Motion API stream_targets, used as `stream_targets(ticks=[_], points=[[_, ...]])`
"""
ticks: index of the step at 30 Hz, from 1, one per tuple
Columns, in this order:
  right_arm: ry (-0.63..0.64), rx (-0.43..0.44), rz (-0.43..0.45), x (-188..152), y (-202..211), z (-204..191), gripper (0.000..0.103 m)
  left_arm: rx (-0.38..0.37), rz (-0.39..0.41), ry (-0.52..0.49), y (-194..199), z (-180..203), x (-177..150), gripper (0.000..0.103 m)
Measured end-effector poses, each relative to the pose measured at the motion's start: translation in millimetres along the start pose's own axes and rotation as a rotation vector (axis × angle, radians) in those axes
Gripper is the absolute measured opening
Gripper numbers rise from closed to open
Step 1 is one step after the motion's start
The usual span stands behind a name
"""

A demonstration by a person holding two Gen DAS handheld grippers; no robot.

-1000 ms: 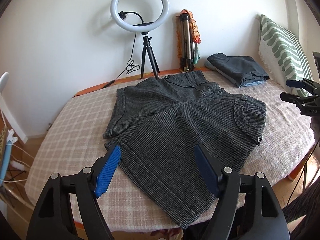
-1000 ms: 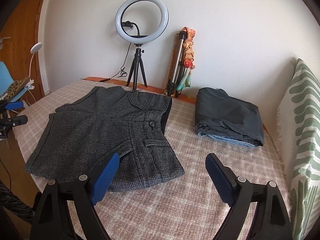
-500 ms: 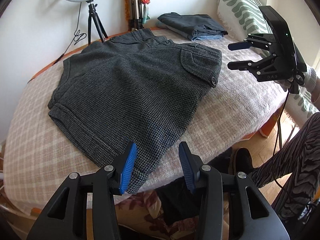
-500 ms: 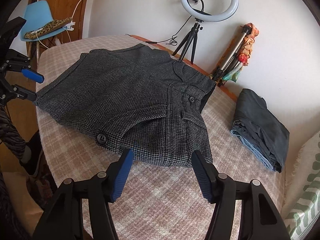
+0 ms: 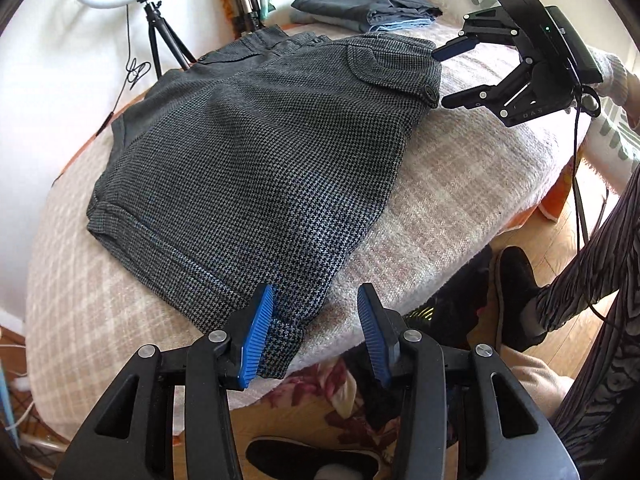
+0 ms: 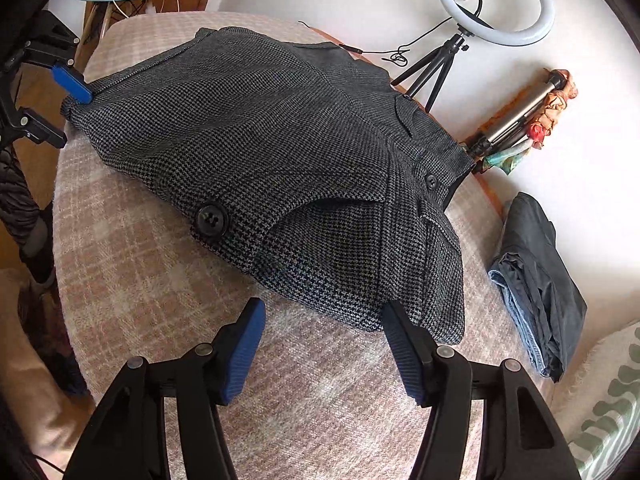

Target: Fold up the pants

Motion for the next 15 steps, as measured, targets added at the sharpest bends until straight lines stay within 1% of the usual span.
stream_targets(ticks=[3, 4, 5, 6, 7, 8, 9, 10, 11, 12, 13, 14, 15], points=[[0.012, -0.024, -0.01, -1, -6, 0, 0.063, 0.017, 0.004, -0.013, -1, -2, -2, 0.042], [0.018, -0.034, -0.008, 0, -8, -1, 0.063, 0.02, 0.008, -0.017, -2, -3, -2, 0.039], [0.025, -0.043, -0.004, 1, -8, -2, 0.062, 0.029, 0.017, -0.019, -2, -3, -1, 0.035], [0.034, -0.052, -0.003, 3, -9, -2, 0.062, 0.041, 0.028, -0.02, -2, -6, -1, 0.024], [0.044, -0.057, -0.004, 4, -9, -3, 0.059, 0.036, 0.036, -0.01, -2, -9, 1, 0.015], [0.051, -0.06, -0.005, 5, -10, -4, 0.052, 0.009, 0.039, 0.015, -1, -12, 2, 0.012], [0.053, -0.065, -0.008, 6, -10, -5, 0.048, -0.014, 0.042, 0.044, 1, -16, 4, 0.008], [0.055, -0.087, -0.019, 6, -11, -4, 0.033, -0.025, 0.051, 0.065, 3, -19, 6, 0.007], [0.055, -0.105, -0.028, 6, -12, -2, 0.028, -0.029, 0.066, 0.074, 6, -21, 8, 0.006], [0.043, -0.1, -0.02, 6, -10, 1, 0.026, -0.026, 0.085, 0.076, 9, -22, 11, 0.005], [0.023, -0.092, -0.006, 7, -7, 4, 0.022, -0.021, 0.103, 0.078, 13, -24, 13, 0.005], [0.003, -0.089, 0.005, 8, -4, 7, 0.019, -0.019, 0.119, 0.081, 17, -25, 15, 0.004], [-0.011, -0.094, 0.018, 10, -1, 11, 0.018, -0.018, 0.135, 0.09, 21, -28, 17, 0.004]])
Point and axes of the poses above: each gripper's, at about its wrist camera, not at the fingertips, and y roughly against the way its jaws point, z to its right, x to its top, the point moved 3 cm from there along -y, roughly the way its jaws point, and after that the axes turned 11 degrees about y, right-handed, at the moved point
